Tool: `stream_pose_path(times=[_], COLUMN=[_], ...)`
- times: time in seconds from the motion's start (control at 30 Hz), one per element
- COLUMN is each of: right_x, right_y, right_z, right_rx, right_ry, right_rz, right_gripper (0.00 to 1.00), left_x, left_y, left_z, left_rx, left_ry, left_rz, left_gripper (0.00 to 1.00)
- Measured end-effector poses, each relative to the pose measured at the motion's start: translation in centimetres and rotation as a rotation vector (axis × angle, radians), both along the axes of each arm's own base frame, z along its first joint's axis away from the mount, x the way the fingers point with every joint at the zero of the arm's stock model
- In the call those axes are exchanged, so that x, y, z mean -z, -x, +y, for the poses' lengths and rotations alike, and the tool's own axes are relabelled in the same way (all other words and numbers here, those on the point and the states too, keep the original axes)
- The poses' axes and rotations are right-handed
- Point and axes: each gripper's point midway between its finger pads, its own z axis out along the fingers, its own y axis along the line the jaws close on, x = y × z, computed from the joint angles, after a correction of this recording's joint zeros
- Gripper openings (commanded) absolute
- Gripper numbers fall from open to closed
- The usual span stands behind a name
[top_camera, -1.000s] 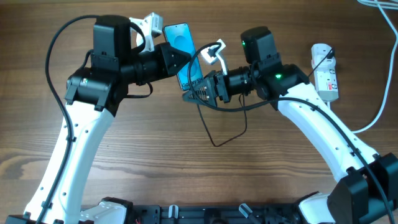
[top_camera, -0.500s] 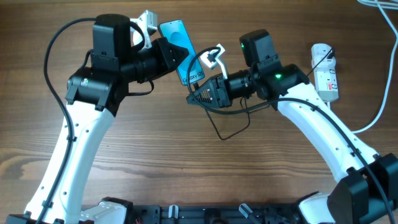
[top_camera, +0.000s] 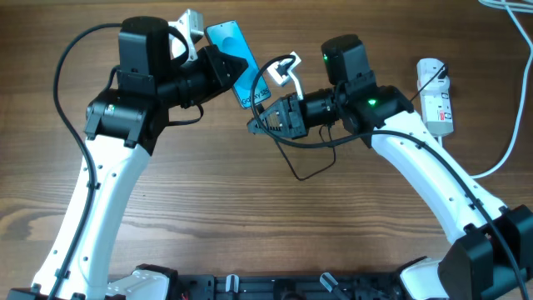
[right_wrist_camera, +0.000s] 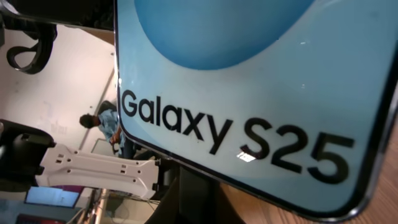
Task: Plug charger to phone and switch on socket
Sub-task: 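Push the USB-C end into the phone's bottom port with the right gripper, then open the right gripper and withdraw it from the plugged phone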
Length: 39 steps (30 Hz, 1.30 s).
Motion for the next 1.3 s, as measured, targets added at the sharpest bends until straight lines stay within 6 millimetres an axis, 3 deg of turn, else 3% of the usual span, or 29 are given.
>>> stream_pose_path(times=[0.33,1.17,1.2,1.23,1.27,1.3], right_x=[-1.0,-2.1,-2.1,-2.1,-2.2,-2.5], right_y=[-0.7,0.0,-0.1,-0.1,-0.2,-0.1], right_z=[0.6,0.8,0.8,0.8,0.8,0.8], right_rx=[0.016,-0.028,-0.028,-0.029,-0.026,-0.032], right_ry=[-0.042,-0.1,-0.102,-0.103,-0.104,-0.112], right_rz=[0.008,0.048,0.046,0.045,0.034,0.037], right_gripper=[0.04,0.04,0.16,0.43,0.79,1.0], left_x=[-0.8,-1.5,-1.5,-1.6,-1.6,-1.3], left_y=[-0.4,0.3,0.3,0.3,0.4,0.6], left_z=[0.4,-0.2,-0.2,-0.2,-0.2,-0.4], left_rx=[-0.011,0.04,0.04,0.04,0.041,0.048], left_ry=[0.006,0.019,0.019,0.019,0.02,0.014], left_rz=[-0.019,-0.029,-0.029,-0.03,-0.031,-0.019], left_gripper=[0.04,0.04,0.04,0.04,0.04,0.04])
